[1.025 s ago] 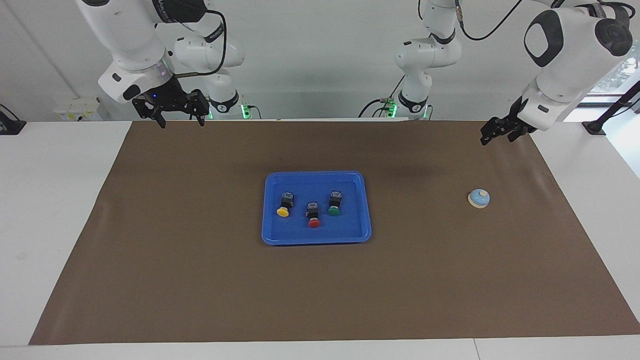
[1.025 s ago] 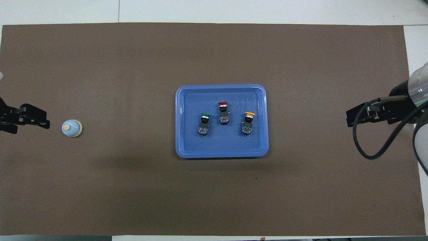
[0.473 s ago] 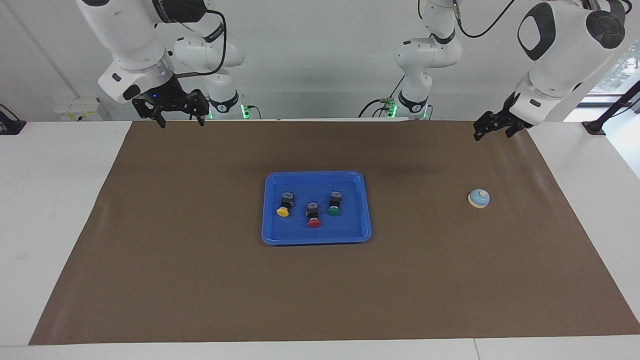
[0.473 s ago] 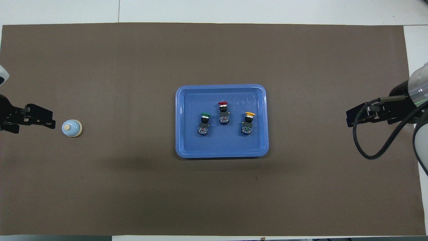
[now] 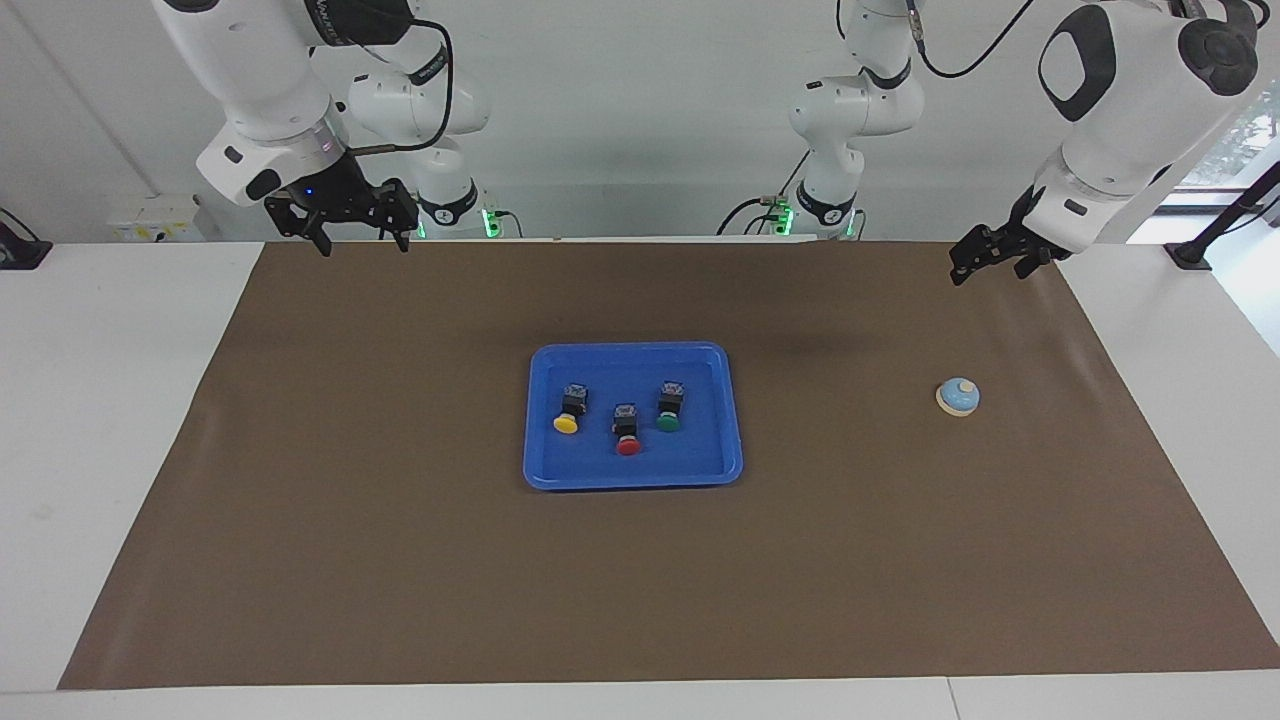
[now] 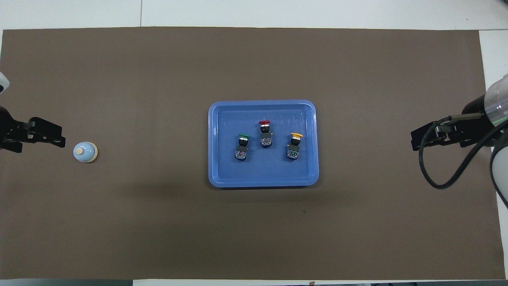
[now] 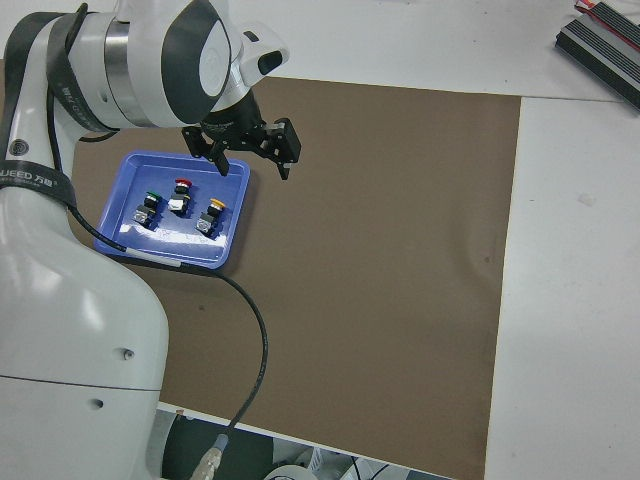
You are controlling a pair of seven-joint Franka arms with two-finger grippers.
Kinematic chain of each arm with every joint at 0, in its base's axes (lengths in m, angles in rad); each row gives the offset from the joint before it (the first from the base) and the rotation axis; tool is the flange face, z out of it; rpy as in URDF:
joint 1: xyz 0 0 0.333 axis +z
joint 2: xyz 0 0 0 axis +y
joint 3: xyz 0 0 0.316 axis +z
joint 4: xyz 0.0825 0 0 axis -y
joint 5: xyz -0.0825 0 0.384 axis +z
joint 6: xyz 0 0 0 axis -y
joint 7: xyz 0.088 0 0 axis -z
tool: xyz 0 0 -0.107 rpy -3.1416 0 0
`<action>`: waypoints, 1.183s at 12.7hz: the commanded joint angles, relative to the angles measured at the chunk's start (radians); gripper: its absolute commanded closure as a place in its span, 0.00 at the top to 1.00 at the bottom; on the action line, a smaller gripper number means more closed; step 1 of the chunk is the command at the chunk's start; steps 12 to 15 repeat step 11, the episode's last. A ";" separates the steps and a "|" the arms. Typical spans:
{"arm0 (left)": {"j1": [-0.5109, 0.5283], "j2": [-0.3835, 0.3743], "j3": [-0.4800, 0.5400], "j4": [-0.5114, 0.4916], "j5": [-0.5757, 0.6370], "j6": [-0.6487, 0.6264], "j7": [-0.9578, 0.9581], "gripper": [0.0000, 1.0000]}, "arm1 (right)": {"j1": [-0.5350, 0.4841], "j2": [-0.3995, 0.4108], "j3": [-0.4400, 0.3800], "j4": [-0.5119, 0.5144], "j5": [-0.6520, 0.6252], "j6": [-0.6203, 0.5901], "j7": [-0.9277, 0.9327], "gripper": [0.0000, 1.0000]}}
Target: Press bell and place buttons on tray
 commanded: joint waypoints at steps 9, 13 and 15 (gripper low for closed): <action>-0.021 0.020 0.012 0.031 0.012 0.003 -0.014 1.00 | -0.019 -0.006 0.013 -0.001 -0.004 -0.015 -0.022 1.00; -0.019 0.020 0.012 0.036 0.009 0.003 -0.012 1.00 | -0.019 -0.006 0.013 -0.001 -0.004 -0.015 -0.022 1.00; -0.019 0.020 0.012 0.036 0.009 0.003 -0.012 1.00 | -0.019 -0.006 0.013 -0.001 -0.004 -0.015 -0.022 1.00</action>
